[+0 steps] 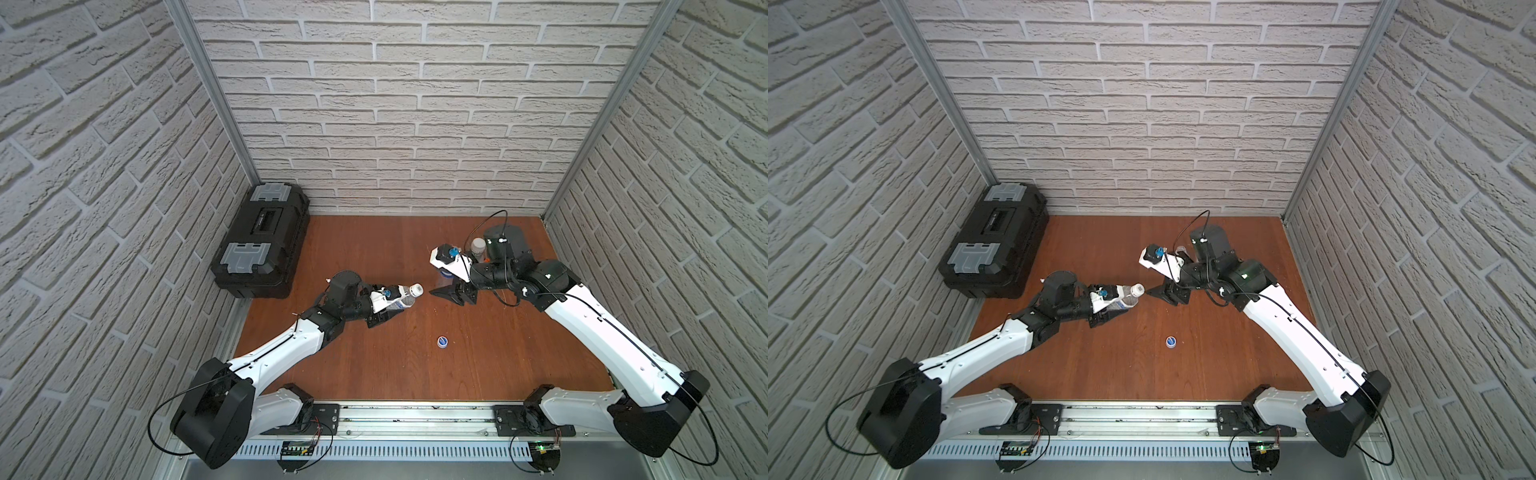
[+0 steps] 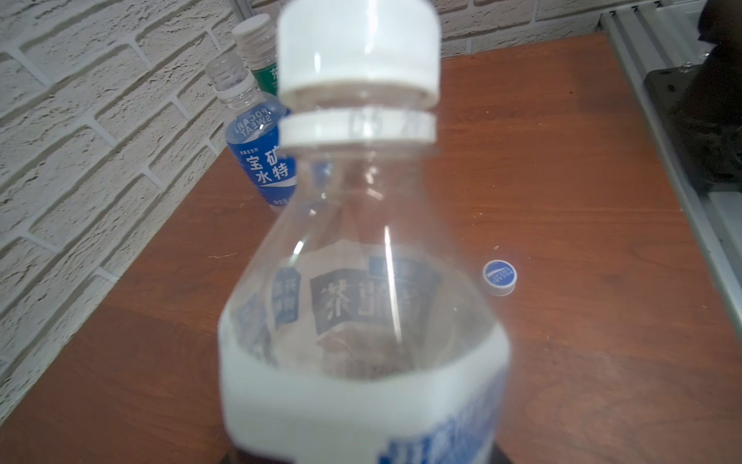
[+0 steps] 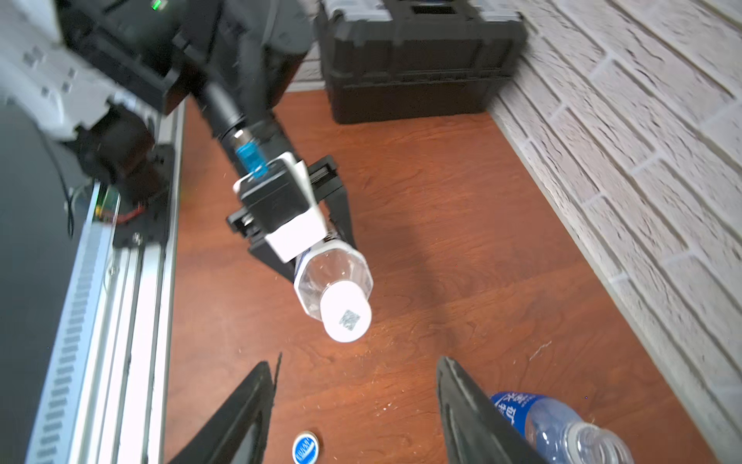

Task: Screw on the bottle caps
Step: Screw the bottle cap onto the plastic bottle.

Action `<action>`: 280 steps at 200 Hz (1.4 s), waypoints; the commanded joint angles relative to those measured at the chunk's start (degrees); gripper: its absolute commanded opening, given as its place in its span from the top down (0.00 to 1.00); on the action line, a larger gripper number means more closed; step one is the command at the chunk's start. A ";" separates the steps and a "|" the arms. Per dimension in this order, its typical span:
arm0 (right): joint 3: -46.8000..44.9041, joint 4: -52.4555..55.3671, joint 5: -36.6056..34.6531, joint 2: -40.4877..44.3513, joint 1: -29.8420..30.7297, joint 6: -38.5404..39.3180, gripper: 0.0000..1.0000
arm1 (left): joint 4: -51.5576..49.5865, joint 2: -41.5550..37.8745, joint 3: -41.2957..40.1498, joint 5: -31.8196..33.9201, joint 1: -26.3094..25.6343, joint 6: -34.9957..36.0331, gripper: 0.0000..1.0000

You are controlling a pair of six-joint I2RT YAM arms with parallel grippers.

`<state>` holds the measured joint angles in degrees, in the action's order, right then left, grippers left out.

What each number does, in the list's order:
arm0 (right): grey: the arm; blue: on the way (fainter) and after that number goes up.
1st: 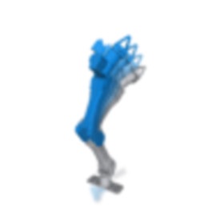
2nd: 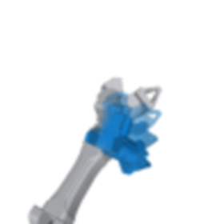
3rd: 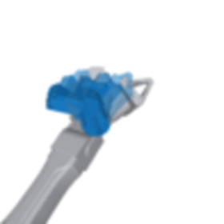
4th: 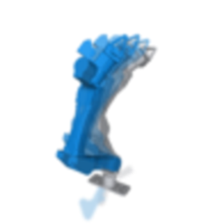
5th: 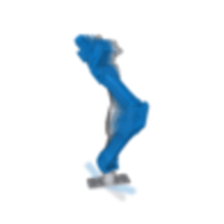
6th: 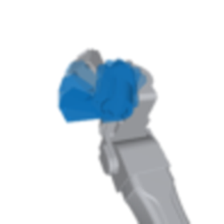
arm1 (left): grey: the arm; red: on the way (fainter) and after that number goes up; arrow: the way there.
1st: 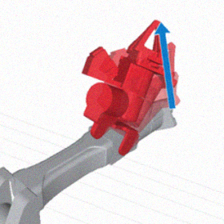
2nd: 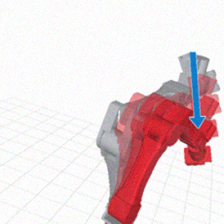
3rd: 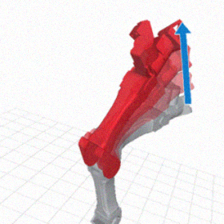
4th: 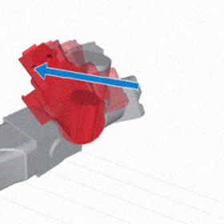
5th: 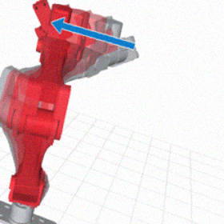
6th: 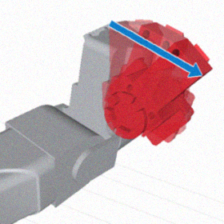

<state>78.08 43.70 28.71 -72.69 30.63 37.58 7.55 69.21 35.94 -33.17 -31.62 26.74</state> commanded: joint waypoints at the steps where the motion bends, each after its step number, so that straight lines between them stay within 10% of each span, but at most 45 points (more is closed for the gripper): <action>1: -0.02 4.26 3.14 -1.04 0.66 22.48 0.36 | -2.01 0.53 1.52 -6.58 0.42 -0.40 0.62; 191: 5.97 8.86 -2.50 -11.14 5.93 35.90 0.60 | -1.49 -0.77 2.02 -8.85 0.16 -0.95 0.61; 280: 10.77 14.45 -3.12 -18.26 7.27 17.63 0.78 | 8.63 -3.95 -2.02 -1.54 -2.68 -2.78 0.61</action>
<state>87.46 54.70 24.77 -87.66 36.40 67.37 5.34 68.51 34.85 -37.91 -32.12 24.91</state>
